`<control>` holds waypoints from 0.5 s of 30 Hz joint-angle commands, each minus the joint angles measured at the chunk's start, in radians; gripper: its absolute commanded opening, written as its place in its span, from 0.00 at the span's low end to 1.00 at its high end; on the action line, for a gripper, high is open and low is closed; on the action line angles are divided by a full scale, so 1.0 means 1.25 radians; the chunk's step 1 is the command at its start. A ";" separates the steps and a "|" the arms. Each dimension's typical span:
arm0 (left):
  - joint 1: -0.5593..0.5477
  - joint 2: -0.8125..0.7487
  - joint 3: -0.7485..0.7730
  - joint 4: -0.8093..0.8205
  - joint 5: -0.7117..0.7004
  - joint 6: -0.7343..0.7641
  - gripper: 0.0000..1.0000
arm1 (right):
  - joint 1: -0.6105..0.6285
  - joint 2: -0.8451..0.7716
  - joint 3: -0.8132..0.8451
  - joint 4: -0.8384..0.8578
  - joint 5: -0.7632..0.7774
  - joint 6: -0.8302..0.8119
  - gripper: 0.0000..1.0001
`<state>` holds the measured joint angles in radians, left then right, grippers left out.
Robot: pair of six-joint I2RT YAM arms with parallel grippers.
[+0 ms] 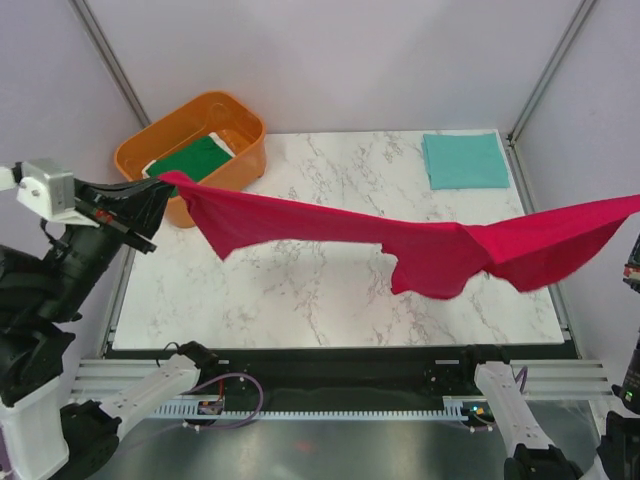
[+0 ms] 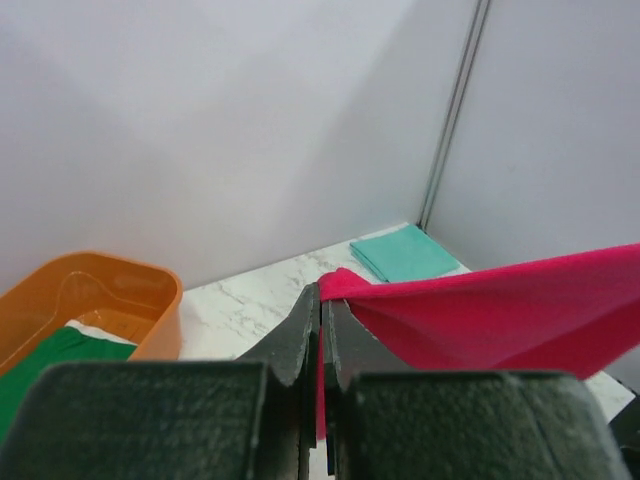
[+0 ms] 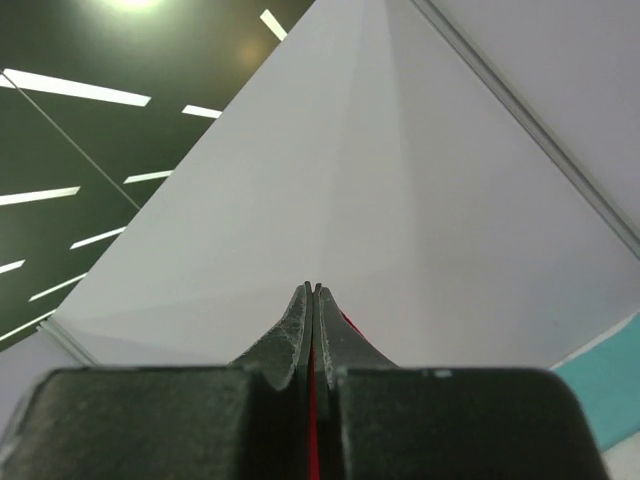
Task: Fold and stack the t-shirts
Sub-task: Flatten the tshirt out
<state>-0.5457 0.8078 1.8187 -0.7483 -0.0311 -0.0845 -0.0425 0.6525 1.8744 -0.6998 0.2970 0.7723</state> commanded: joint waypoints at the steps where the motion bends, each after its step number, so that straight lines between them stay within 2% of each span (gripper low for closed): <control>1: 0.000 0.050 -0.042 -0.003 0.027 -0.001 0.02 | -0.003 0.084 -0.024 -0.048 0.007 -0.002 0.00; 6: 0.000 0.151 -0.052 0.002 -0.127 0.029 0.02 | -0.003 0.247 -0.043 -0.011 -0.071 -0.072 0.00; 9: 0.002 0.248 -0.050 0.039 -0.186 0.064 0.02 | -0.003 0.332 -0.072 0.060 -0.087 -0.118 0.00; 13: 0.028 0.367 -0.016 0.097 -0.227 0.093 0.02 | -0.003 0.435 -0.067 0.158 -0.083 -0.176 0.00; 15: 0.049 0.418 0.026 0.114 -0.224 0.084 0.02 | -0.003 0.497 -0.016 0.166 -0.088 -0.203 0.00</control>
<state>-0.5213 1.2892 1.7683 -0.6941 -0.2379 -0.0265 -0.0433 1.2434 1.7760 -0.6029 0.2028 0.6083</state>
